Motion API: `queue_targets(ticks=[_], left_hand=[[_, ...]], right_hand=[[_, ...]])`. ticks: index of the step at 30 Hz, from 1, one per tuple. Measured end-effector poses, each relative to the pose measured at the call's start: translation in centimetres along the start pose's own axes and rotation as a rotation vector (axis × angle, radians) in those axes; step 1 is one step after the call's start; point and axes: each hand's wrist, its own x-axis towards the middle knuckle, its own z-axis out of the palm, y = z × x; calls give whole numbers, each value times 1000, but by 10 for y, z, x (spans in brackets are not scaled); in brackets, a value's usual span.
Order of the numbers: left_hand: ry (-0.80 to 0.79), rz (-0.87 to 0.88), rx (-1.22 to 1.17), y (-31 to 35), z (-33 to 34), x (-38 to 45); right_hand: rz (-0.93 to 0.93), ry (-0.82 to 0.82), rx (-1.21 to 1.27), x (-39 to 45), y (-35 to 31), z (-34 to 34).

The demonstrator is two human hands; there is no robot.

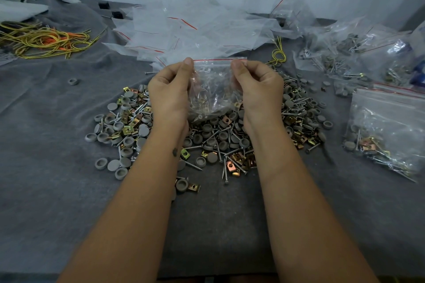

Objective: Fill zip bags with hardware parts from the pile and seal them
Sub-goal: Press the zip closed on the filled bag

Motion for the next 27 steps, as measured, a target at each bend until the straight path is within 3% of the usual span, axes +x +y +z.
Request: queue_targets(ticks=[27], left_hand=[[-30,20,50,3,3,-4]], right_hand=[[53,-42,10,1,1,0]])
